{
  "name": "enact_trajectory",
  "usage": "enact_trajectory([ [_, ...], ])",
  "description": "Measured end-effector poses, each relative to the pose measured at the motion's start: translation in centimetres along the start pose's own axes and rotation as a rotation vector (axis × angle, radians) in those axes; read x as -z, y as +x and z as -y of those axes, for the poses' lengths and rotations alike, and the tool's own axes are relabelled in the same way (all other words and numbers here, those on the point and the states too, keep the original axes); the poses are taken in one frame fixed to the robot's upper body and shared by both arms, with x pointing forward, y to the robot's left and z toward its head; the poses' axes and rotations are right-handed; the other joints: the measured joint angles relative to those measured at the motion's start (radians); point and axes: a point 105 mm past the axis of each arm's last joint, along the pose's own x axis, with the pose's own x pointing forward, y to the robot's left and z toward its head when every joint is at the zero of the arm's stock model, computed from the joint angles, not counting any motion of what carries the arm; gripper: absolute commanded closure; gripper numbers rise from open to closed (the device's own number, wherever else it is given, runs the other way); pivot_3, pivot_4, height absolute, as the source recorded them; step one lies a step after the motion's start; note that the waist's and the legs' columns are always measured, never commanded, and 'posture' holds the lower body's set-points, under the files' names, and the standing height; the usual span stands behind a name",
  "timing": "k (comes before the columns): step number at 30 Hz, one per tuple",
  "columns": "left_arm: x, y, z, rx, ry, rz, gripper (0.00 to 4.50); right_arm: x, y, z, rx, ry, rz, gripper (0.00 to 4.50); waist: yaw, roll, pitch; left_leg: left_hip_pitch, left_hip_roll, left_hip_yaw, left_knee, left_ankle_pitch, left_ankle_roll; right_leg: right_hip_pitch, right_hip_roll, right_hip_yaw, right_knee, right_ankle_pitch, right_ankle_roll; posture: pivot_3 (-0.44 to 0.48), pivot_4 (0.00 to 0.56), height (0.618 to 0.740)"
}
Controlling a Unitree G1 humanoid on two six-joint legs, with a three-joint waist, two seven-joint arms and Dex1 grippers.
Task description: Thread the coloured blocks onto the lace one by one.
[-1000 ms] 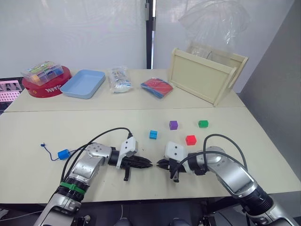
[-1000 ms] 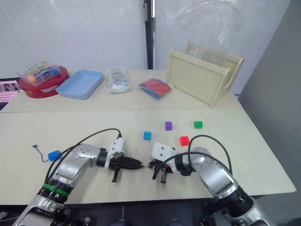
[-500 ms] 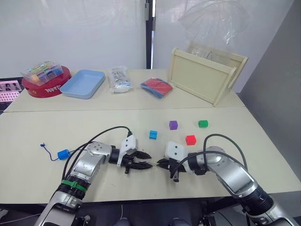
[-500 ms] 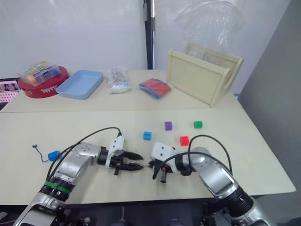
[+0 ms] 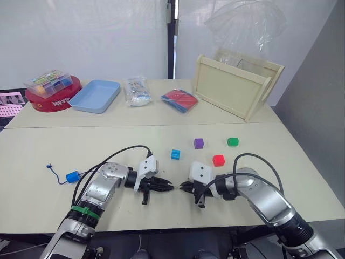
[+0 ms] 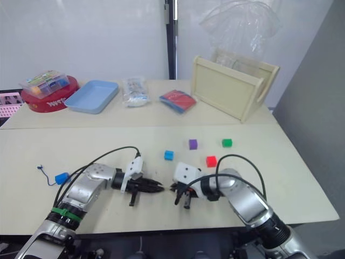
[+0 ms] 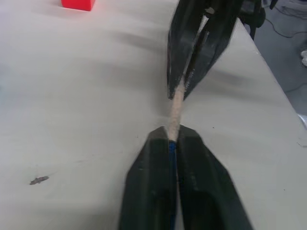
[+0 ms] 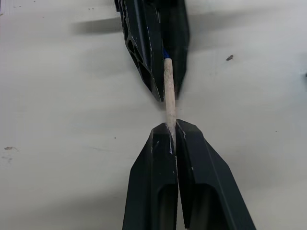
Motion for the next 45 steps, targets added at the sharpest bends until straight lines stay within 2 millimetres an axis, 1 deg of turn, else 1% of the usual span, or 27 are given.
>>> enact_trajectory([
  [12, -0.2, 0.3, 0.0, 0.005, 0.000, 0.011, 4.47, 0.1, -0.3, 0.0, 0.001, -0.010, -0.013, 4.50, -0.001, 0.000, 0.000, 0.000, 0.000, 0.000, 0.000, 0.000, 0.000, 0.000, 0.000, 0.000, 0.000, 0.000, 0.000, 0.000, 0.150, 0.740],
  [14, -0.2, 0.3, 0.0, 0.004, 0.001, 0.009, 4.50, 0.1, -0.2, 0.0, 0.009, 0.001, -0.009, 3.83, 0.000, 0.000, 0.000, 0.000, 0.000, 0.000, 0.000, 0.000, 0.000, 0.000, 0.000, 0.000, 0.000, 0.000, 0.000, 0.000, 0.150, 0.740],
  [15, -0.2, 0.3, -0.1, 0.001, 0.001, 0.009, 4.50, -0.1, -0.2, 0.1, 0.020, 0.008, 0.001, 3.60, 0.000, 0.000, 0.000, 0.000, 0.000, 0.000, 0.000, 0.000, 0.000, 0.000, 0.000, 0.000, 0.000, 0.000, 0.000, 0.000, 0.150, 0.740],
  [17, -0.3, 0.3, -0.2, -0.001, 0.006, 0.010, 4.50, -0.6, -0.1, 0.0, 0.026, 0.018, 0.023, 2.88, 0.000, 0.000, 0.000, 0.000, 0.000, 0.000, 0.000, 0.000, 0.000, 0.000, 0.000, 0.000, 0.000, 0.000, 0.000, 0.000, 0.150, 0.740],
  [20, -0.4, 0.2, -0.3, -0.007, 0.009, 0.009, 4.50, -0.7, -0.8, 0.1, 0.073, 0.050, 0.044, 1.83, 0.003, 0.000, 0.000, -0.001, 0.000, 0.000, 0.000, 0.000, 0.000, 0.000, -0.001, 0.000, 0.000, 0.000, 0.000, 0.000, 0.150, 0.740],
  [22, -0.3, 0.1, -0.3, -0.014, 0.007, 0.006, 4.50, -0.6, -1.8, 0.3, 0.133, 0.093, 0.063, 1.15, 0.007, 0.000, 0.000, -0.001, -0.001, 0.000, 0.000, 0.000, 0.000, 0.000, -0.001, 0.000, -0.001, 0.000, 0.000, 0.000, 0.150, 0.740],
  [25, 0.2, -0.5, -0.3, -0.034, -0.007, -0.005, 4.50, -0.3, -4.2, 0.6, 0.288, 0.205, 0.124, 0.16, 0.012, 0.000, 0.000, -0.001, -0.001, 0.000, 0.000, 0.000, 0.000, 0.000, -0.001, 0.000, -0.001, 0.000, 0.000, 0.000, 0.150, 0.740],
  [26, 0.3, -0.7, -0.3, -0.042, -0.013, -0.006, 4.50, 0.0, -4.9, 0.7, 0.338, 0.238, 0.137, 0.03, 0.014, 0.000, 0.000, -0.001, -0.001, 0.000, 0.000, 0.000, 0.000, 0.000, -0.001, 0.000, -0.001, 0.000, 0.000, 0.000, 0.150, 0.740],
  [28, 0.3, -1.0, -0.3, -0.058, -0.019, -0.006, 4.50, 1.0, -6.6, 1.1, 0.483, 0.341, 0.177, 0.03, 0.016, 0.000, 0.000, -0.001, -0.001, 0.000, 0.000, 0.000, 0.000, 0.000, -0.001, 0.000, -0.001, 0.000, 0.000, 0.000, 0.150, 0.740],
  [31, 0.1, -1.2, -0.1, -0.068, -0.029, 0.004, 4.50, 2.8, -9.6, 2.1, 0.747, 0.472, 0.226, 0.03, 0.018, 0.000, 0.000, 0.000, -0.001, 0.000, 0.000, 0.000, 0.000, 0.000, -0.001, 0.001, -0.001, 0.000, 0.000, 0.000, 0.150, 0.740],
  [34, 0.0, -1.2, 0.1, -0.068, -0.034, 0.011, 4.50, 4.9, -12.3, 3.2, 0.991, 0.538, 0.217, 0.03, 0.017, 0.000, 0.000, 0.000, -0.001, 0.000, -0.001, 0.000, 0.000, 0.000, -0.001, 0.001, 0.000, 0.000, 0.000, 0.000, 0.150, 0.740],
  [36, 0.0, -1.1, 0.1, -0.071, -0.042, 0.011, 4.50, 6.4, -13.3, 3.9, 1.118, 0.578, 0.196, 0.03, 0.014, 0.000, 0.000, 0.001, -0.001, 0.000, -0.001, 0.000, 0.000, 0.001, -0.001, 0.001, 0.000, 0.000, 0.000, 0.000, 0.150, 0.740],
  [38, 0.0, -1.1, 0.1, -0.073, -0.043, 0.011, 4.50, 8.0, -13.0, 4.4, 1.168, 0.627, 0.163, 0.03, 0.008, 0.000, 0.000, 0.001, -0.001, 0.001, -0.001, 0.000, 0.000, 0.001, -0.001, 0.001, 0.000, 0.000, 0.000, 0.000, 0.150, 0.740],
  [40, -0.1, -1.1, 0.1, -0.072, -0.045, 0.013, 4.50, 8.8, -12.3, 4.9, 1.180, 0.661, 0.145, 0.03, 0.002, 0.001, 0.000, 0.001, -0.001, 0.001, -0.001, 0.000, 0.000, 0.000, -0.001, 0.001, 0.000, 0.000, 0.000, 0.000, 0.150, 0.740],
  [42, -0.2, -1.1, 0.2, -0.070, -0.047, 0.016, 4.50, 8.8, -11.5, 6.1, 1.184, 0.679, 0.148, 0.03, -0.005, 0.001, 0.000, 0.001, -0.001, 0.001, -0.001, 0.000, 0.000, 0.000, -0.001, 0.001, 0.000, 0.000, 0.000, 0.000, 0.150, 0.740],
  [45, -0.5, -1.0, 0.3, -0.069, -0.034, 0.023, 4.50, 8.5, -11.1, 8.3, 1.207, 0.694, 0.159, 0.03, -0.003, 0.001, 0.000, 0.001, -0.001, 0.000, -0.002, 0.000, 0.000, 0.000, -0.001, 0.001, 0.000, 0.000, 0.000, 0.000, 0.150, 0.740],
])
